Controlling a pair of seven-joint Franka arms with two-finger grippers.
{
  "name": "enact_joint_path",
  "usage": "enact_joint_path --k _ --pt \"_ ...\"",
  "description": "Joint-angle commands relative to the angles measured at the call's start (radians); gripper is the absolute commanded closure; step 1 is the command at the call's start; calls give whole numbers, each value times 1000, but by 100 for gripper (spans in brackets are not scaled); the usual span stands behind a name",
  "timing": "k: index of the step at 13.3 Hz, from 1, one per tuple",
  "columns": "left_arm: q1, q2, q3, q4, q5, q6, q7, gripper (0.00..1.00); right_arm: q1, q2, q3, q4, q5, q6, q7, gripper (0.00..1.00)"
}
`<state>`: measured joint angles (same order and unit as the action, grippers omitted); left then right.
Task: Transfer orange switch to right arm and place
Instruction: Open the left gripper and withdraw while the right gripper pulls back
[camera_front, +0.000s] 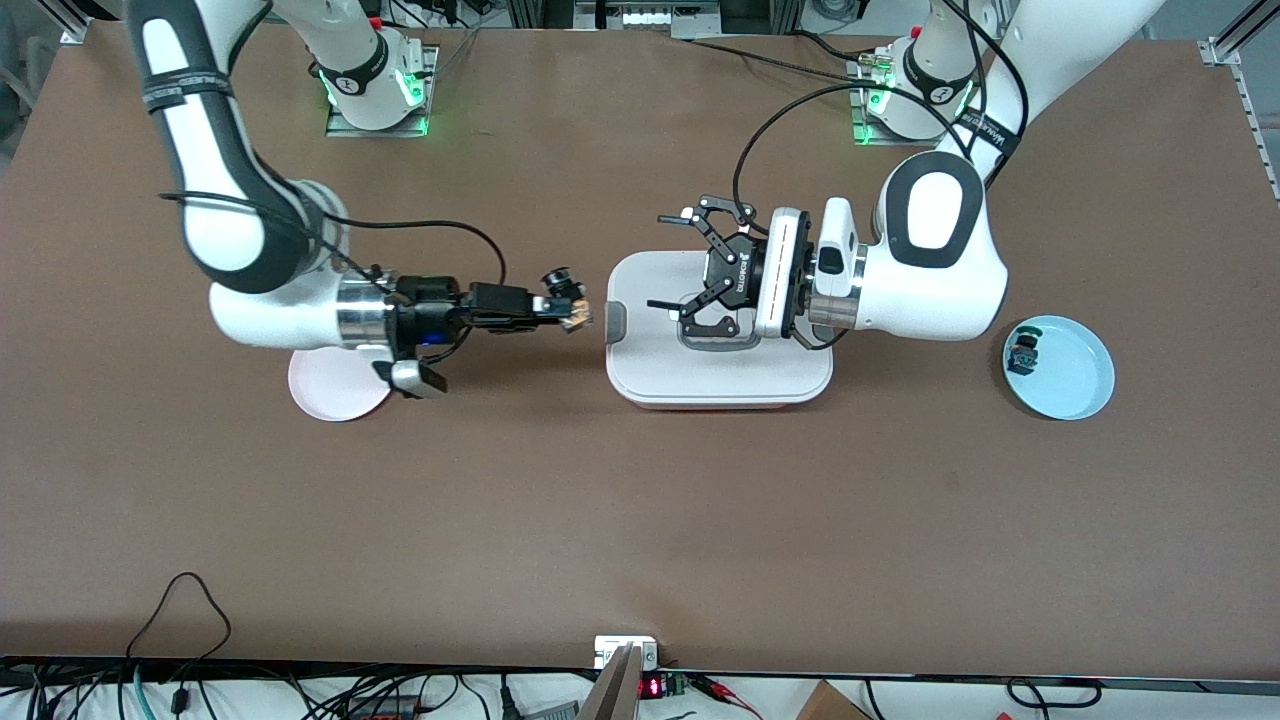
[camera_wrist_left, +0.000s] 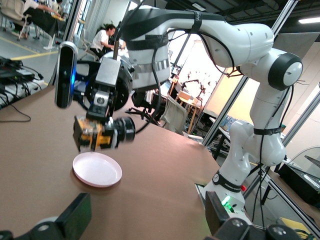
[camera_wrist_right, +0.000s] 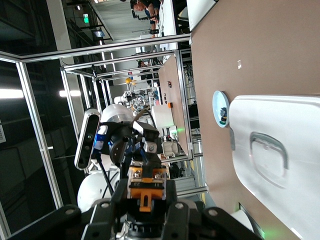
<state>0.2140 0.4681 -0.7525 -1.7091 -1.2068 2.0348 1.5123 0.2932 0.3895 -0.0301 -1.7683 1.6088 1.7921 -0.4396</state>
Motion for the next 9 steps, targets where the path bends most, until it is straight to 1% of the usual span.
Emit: enact_joint_path --k 1,2,4,6,7,8,9 --pt "31 -49 -1 6 87 -69 -140 0 -83 -3 9 39 -137 -83 25 100" --pt "53 -49 1 31 148 -138 -218 0 -116 -3 9 61 -215 -118 38 100" --pt "89 -49 2 86 312 -293 -381 0 -179 -3 9 108 -387 -175 39 100" --pt "137 -49 2 124 470 -489 -530 0 -228 -7 7 118 -493 -218 35 100" --pt "155 -49 -4 150 563 -567 -591 0 -242 -17 7 127 -580 -224 33 100" --pt "168 -49 -5 169 611 -627 -648 0 -252 -29 7 145 -684 -224 32 100" --pt "180 -51 -4 180 634 -675 -731 0 -253 -37 6 164 -811 -223 36 100"
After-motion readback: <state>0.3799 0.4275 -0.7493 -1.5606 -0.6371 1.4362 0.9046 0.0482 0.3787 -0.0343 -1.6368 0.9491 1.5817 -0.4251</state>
